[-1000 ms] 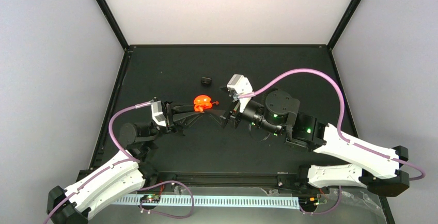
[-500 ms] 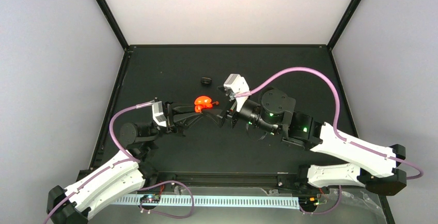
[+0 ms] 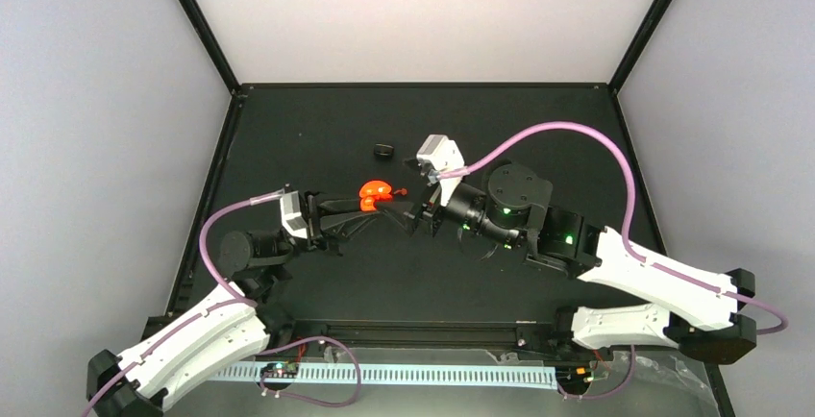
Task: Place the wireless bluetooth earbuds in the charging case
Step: Place the earbud in the charging case, then pick up the earbud from the center of the board.
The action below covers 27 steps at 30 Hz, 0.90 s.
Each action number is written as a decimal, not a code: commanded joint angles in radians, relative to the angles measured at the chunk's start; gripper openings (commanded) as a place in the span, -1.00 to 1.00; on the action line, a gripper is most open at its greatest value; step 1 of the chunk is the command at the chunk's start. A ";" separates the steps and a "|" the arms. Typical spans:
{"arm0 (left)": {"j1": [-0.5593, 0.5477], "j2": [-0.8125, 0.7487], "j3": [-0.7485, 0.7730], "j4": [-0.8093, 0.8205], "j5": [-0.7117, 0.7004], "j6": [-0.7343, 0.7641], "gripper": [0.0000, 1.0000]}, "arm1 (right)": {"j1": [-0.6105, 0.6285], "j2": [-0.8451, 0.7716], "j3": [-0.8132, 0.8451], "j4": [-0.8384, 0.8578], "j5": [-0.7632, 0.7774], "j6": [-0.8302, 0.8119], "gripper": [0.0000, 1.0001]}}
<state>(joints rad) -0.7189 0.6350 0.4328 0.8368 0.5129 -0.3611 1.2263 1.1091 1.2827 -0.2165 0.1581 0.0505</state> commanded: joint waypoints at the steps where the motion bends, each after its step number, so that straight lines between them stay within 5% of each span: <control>1: -0.007 -0.038 -0.013 -0.026 -0.017 0.034 -0.97 | -0.036 -0.064 0.016 0.031 -0.003 0.023 0.70; 9: -0.007 -0.169 -0.023 -0.192 -0.036 0.091 -0.97 | -0.351 -0.052 -0.141 0.091 -0.125 0.278 0.70; 16: -0.007 -0.300 -0.023 -0.326 -0.051 0.162 -0.97 | -0.471 0.281 -0.186 0.161 -0.162 0.424 0.64; 27: -0.007 -0.432 -0.033 -0.463 -0.070 0.254 -0.97 | -0.504 0.813 0.078 0.112 -0.214 0.484 0.44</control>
<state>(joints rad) -0.7216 0.2432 0.4026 0.4442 0.4686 -0.1585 0.7383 1.8446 1.2827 -0.1055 -0.0158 0.4660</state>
